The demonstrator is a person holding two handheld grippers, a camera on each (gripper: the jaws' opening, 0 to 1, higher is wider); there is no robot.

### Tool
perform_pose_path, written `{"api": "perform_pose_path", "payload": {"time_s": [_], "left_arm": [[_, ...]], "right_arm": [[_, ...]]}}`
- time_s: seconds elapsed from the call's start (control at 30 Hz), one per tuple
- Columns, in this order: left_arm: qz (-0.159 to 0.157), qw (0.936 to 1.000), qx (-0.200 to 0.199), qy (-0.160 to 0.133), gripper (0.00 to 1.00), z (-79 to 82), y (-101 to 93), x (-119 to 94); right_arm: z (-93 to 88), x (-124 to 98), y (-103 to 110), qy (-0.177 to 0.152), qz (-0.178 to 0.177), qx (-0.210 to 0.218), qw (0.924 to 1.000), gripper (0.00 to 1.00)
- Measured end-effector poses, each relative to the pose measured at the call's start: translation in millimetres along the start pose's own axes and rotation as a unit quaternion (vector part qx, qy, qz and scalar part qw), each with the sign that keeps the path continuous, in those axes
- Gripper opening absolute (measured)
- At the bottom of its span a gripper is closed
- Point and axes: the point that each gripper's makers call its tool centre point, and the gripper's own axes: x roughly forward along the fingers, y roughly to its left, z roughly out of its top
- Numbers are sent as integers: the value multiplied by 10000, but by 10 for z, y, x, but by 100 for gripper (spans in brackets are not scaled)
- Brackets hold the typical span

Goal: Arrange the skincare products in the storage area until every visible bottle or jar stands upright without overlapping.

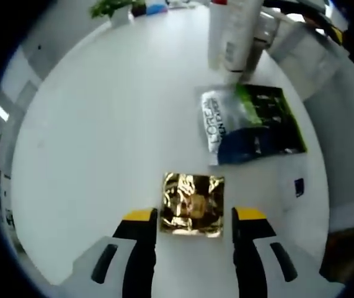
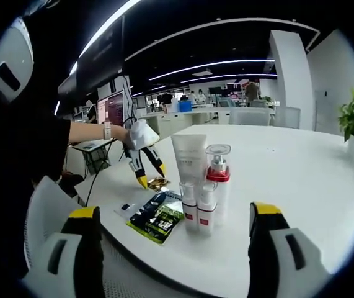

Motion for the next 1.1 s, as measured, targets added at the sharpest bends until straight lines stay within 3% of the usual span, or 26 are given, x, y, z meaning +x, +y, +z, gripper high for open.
{"api": "perform_pose_path", "payload": {"time_s": [0.3,0.5,0.63,1.1], "left_arm": [[-30,9999,28,103,45,-12,42,7],[58,9997,-228,94,38,2,109,15],[29,9998,-129,166,37,31,31,17],[-122,9989,-391,242,37,13,-93,8]], "right_arm": [[2,-2,-7,-23,-3,-18,10000,100],[8,-4,-2,-40,-6,-36,10000,100],[4,-1,1,-23,-12,-62,10000,100],[6,-5,2,-39,-7,-93,9999,100]]}}
